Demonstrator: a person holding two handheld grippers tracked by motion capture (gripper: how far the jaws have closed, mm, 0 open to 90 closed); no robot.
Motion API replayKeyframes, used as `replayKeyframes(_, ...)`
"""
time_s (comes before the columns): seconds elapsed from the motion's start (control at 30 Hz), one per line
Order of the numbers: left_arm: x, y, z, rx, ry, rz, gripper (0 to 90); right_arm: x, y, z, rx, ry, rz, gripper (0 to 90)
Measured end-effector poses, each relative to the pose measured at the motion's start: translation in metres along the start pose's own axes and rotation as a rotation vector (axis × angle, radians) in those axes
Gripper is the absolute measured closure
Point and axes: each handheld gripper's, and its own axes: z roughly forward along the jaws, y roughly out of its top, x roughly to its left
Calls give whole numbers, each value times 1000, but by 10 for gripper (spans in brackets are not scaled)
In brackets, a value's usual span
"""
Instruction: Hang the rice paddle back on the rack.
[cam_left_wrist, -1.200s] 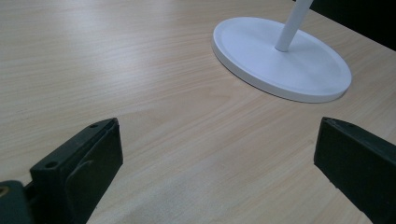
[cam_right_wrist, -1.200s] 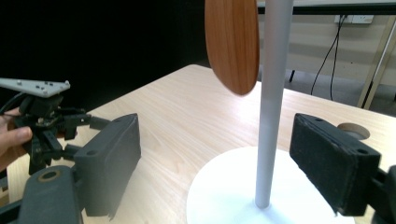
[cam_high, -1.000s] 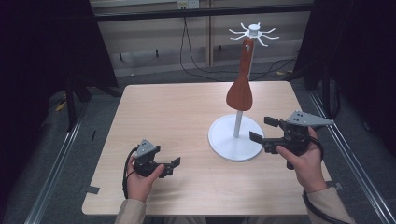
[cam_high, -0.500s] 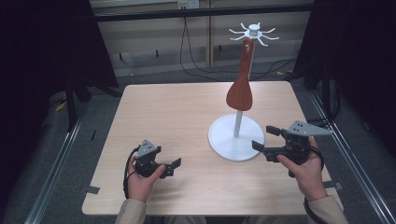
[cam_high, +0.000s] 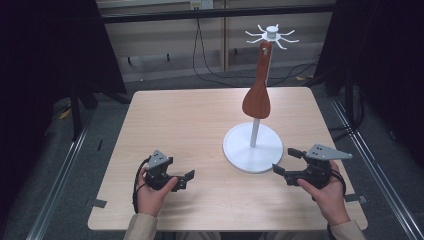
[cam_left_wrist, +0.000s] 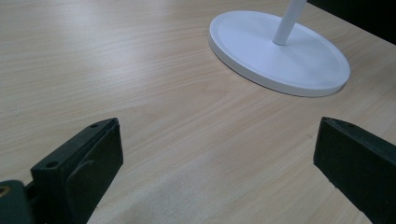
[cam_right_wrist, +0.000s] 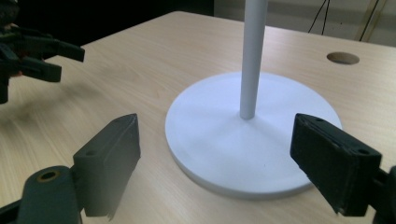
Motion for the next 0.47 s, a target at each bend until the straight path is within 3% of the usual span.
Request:
replayKeyframes(0.2,0,0,0,3,-3,0,14,-3,-15,0,27,-13,6,155)
replayKeyframes(0.47,2,0,1,10,-5,-4,14,-2,-20,-1,38,-22,6,155)
